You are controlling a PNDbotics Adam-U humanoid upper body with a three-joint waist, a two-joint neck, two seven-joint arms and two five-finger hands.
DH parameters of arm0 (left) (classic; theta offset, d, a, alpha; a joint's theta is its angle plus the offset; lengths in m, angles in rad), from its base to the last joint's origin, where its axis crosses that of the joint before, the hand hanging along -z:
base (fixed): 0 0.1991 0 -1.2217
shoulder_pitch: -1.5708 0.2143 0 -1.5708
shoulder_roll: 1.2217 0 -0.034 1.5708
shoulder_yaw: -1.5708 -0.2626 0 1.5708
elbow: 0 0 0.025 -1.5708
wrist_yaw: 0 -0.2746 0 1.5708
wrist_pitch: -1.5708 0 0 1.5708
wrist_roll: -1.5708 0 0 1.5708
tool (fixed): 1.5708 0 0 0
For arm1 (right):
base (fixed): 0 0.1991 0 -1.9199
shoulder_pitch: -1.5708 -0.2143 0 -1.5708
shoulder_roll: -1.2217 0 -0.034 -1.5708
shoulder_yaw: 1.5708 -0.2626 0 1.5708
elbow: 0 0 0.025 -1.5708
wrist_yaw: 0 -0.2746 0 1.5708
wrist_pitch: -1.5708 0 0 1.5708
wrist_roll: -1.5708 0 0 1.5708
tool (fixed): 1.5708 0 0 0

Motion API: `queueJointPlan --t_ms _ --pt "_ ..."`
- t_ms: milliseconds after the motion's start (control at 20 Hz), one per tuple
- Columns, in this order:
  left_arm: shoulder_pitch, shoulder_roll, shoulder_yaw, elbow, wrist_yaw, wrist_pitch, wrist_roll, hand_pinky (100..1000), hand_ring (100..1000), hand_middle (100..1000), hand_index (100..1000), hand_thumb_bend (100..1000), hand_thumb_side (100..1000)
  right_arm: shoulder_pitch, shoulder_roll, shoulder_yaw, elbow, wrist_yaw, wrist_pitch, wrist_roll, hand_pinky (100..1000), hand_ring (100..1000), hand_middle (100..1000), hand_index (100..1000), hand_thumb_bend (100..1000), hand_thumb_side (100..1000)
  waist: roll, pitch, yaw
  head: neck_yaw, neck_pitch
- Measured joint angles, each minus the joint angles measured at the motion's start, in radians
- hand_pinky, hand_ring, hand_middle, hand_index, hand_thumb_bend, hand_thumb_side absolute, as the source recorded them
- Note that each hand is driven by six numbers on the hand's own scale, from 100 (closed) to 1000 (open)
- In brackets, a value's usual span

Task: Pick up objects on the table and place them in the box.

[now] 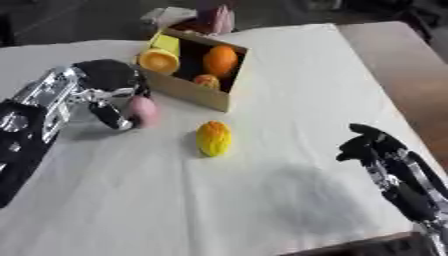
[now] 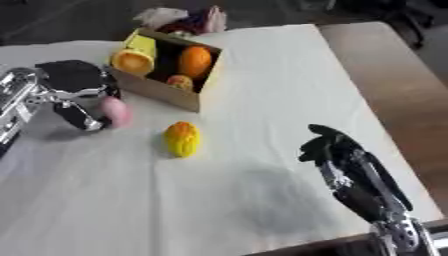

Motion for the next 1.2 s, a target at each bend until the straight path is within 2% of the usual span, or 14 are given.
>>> queueJointPlan --t_ms 200,400,550,700,800,850,900,950,1000,1050,1200 --pt "-0.004 0.027 0.007 -0.073 0.049 -0.005 0.036 520 368 315 467 194 234 0.000 0.000 0.000 0.001 0.000 0.000 0.000 704 623 621 882 100 594 0.003 0.000 0.005 -0.001 0.000" --pt "-0.042 0.063 0.030 -0.169 0.110 0.023 0.030 530 382 329 479 208 215 0.001 0.000 0.000 0.003 0.000 0.001 -0.001 704 623 621 882 100 596 0.007 -0.002 0.007 -0.001 0.001" --pt "-0.079 0.055 0.049 -0.161 0.113 0.059 0.055 555 413 360 509 222 204 0.001 0.000 0.000 0.003 0.000 0.001 0.001 704 623 621 882 100 595 0.007 -0.004 0.001 0.007 -0.003" --pt "-0.104 0.012 0.066 -0.089 0.063 0.092 0.113 594 458 402 553 231 198 0.001 0.000 0.003 0.003 0.000 0.004 0.004 704 623 621 882 100 597 0.004 -0.004 -0.010 0.016 -0.011" --pt "-0.125 -0.023 0.085 -0.021 0.009 0.121 0.171 640 533 490 649 280 204 0.000 0.001 0.007 0.003 0.000 0.004 0.005 704 623 621 882 100 600 0.001 -0.004 -0.016 0.021 -0.016" --pt "-0.132 -0.040 0.093 0.010 -0.016 0.136 0.204 679 605 577 731 340 220 0.000 0.002 0.007 0.003 0.000 0.005 0.006 704 623 621 882 100 601 0.001 -0.002 -0.018 0.023 -0.017" --pt "-0.135 -0.052 0.099 0.037 -0.039 0.149 0.235 694 632 614 765 381 228 -0.001 0.003 0.009 0.003 0.000 0.005 0.008 704 623 621 882 100 601 0.001 0.000 -0.020 0.026 -0.017" --pt "-0.138 -0.063 0.103 0.058 -0.057 0.162 0.263 721 687 685 819 473 251 -0.002 0.004 0.011 0.003 0.000 0.006 0.011 704 623 621 882 100 601 0.002 0.003 -0.022 0.026 -0.020" --pt "-0.138 -0.071 0.104 0.074 -0.074 0.172 0.288 737 714 719 840 529 259 -0.003 0.006 0.012 0.003 0.000 0.006 0.012 704 623 620 882 100 602 0.003 0.004 -0.022 0.026 -0.020" --pt "-0.138 -0.076 0.105 0.083 -0.087 0.181 0.307 750 736 748 860 561 260 -0.005 0.008 0.012 0.003 0.000 0.006 0.013 704 623 620 882 100 601 0.005 0.004 -0.022 0.026 -0.022" --pt "-0.138 -0.079 0.105 0.092 -0.100 0.201 0.345 772 763 789 886 555 269 -0.006 0.008 0.012 0.003 0.000 0.005 0.013 704 623 620 882 100 600 0.007 0.004 -0.022 0.024 -0.025"
